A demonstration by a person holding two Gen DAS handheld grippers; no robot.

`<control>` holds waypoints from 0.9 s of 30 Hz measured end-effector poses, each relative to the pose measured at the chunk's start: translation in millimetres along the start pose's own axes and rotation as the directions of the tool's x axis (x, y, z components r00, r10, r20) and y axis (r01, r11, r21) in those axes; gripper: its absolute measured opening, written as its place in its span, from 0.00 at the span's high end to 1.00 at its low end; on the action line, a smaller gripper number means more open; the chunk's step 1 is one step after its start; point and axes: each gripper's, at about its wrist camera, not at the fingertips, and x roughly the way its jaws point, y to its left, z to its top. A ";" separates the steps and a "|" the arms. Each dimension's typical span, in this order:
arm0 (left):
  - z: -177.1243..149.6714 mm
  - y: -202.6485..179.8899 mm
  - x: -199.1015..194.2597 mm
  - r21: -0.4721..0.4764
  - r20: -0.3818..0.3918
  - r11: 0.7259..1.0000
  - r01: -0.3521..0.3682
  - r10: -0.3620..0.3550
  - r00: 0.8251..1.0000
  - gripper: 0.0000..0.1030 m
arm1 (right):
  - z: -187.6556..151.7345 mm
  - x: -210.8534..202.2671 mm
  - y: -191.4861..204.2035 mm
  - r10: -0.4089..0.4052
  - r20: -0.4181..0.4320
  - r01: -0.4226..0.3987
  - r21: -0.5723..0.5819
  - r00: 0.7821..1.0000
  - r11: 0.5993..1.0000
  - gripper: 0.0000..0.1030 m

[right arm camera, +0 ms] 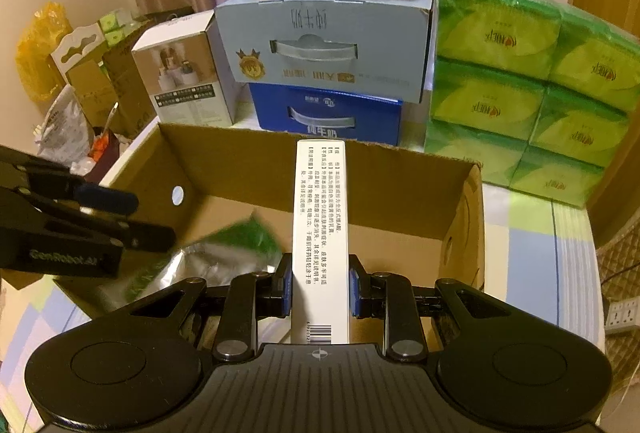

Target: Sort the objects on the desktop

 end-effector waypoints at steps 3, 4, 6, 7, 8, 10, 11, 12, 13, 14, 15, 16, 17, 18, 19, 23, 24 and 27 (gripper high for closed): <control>0.5 -3.0 -3.9 0.021 0.010 1.000 -0.004 0.004 1.000 0.56 | -2.2 2.3 1.0 0.001 -0.004 -0.001 0.002 1.000 1.000 0.78; 0.1 -4.1 -5.3 0.028 0.015 1.000 -0.005 0.005 1.000 0.56 | -2.9 2.8 1.6 0.002 -0.006 -0.002 0.001 1.000 1.000 0.78; -1.3 -5.7 -7.2 0.039 0.018 0.999 -0.007 0.006 1.000 0.56 | -3.7 3.9 2.8 0.002 -0.009 -0.002 0.000 1.000 1.000 0.78; -1.8 -6.2 -7.6 0.044 0.018 0.999 -0.006 0.005 1.000 0.56 | -4.0 4.5 3.5 0.002 -0.010 -0.002 0.001 1.000 1.000 0.78; -2.5 -6.7 -7.9 0.047 0.017 0.999 -0.006 0.005 1.000 0.56 | -4.2 4.9 4.0 0.003 -0.010 -0.003 0.001 1.000 1.000 0.78; -4.2 -7.9 -8.4 0.056 0.019 0.998 -0.009 0.008 1.000 0.56 | -4.4 5.5 5.3 0.004 -0.013 -0.004 0.001 1.000 1.000 0.78; -5.0 -8.3 -8.6 0.059 0.019 0.998 -0.010 0.009 1.000 0.56 | -4.5 5.5 5.6 0.004 -0.013 -0.004 0.001 1.000 1.000 0.78; -5.6 -8.8 -8.7 0.061 0.018 0.998 -0.012 0.010 1.000 0.56 | -4.3 5.7 5.9 0.004 -0.012 -0.004 0.004 1.000 1.000 0.78; -6.2 -9.2 -8.7 0.064 0.017 0.998 -0.011 0.010 1.000 0.56 | -4.3 5.6 5.3 0.006 -0.008 -0.006 0.013 1.000 1.000 0.78; -6.7 -9.5 -8.8 0.065 0.016 0.998 -0.012 0.011 1.000 0.56 | -3.6 5.2 4.2 0.009 -0.002 -0.009 0.027 1.000 1.000 0.78; -7.3 -10.0 -9.0 0.067 0.018 0.998 -0.012 0.011 1.000 0.55 | -3.3 3.8 2.3 0.018 0.012 -0.019 0.044 1.000 0.999 0.77; -7.8 -10.4 -9.2 0.069 0.018 0.998 -0.013 0.012 1.000 0.55 | -2.7 2.5 1.3 0.027 0.019 -0.028 0.054 0.999 0.998 0.77; -8.2 -10.8 -9.5 0.071 0.018 0.997 -0.014 0.013 1.000 0.55 | -2.1 1.4 0.2 0.030 0.026 -0.032 0.063 0.999 0.998 0.77; -8.8 -11.1 -9.9 0.074 0.019 0.997 -0.014 0.013 1.000 0.55 | -1.7 0.3 -0.6 0.027 0.030 -0.029 0.067 0.999 0.997 0.76; -9.4 -11.2 -10.3 0.076 0.020 0.997 -0.015 0.013 1.000 0.55 | -0.9 -1.0 -0.8 0.022 0.032 -0.024 0.065 0.999 0.998 0.76; -10.8 -11.4 -13.3 0.077 0.027 0.997 -0.015 0.013 1.000 0.52 | -3.1 -6.4 -4.4 0.016 0.038 -0.019 0.071 0.999 0.997 0.75; -11.5 -11.5 -14.4 0.075 0.029 0.997 -0.015 0.013 1.000 0.52 | -4.8 -8.9 -4.5 0.013 0.039 -0.016 0.068 0.999 0.998 0.75; -13.8 -11.9 -19.3 0.073 0.033 0.997 -0.015 0.013 0.999 0.50 | -10.3 -16.9 -2.0 0.000 0.041 -0.002 0.043 0.999 0.999 0.73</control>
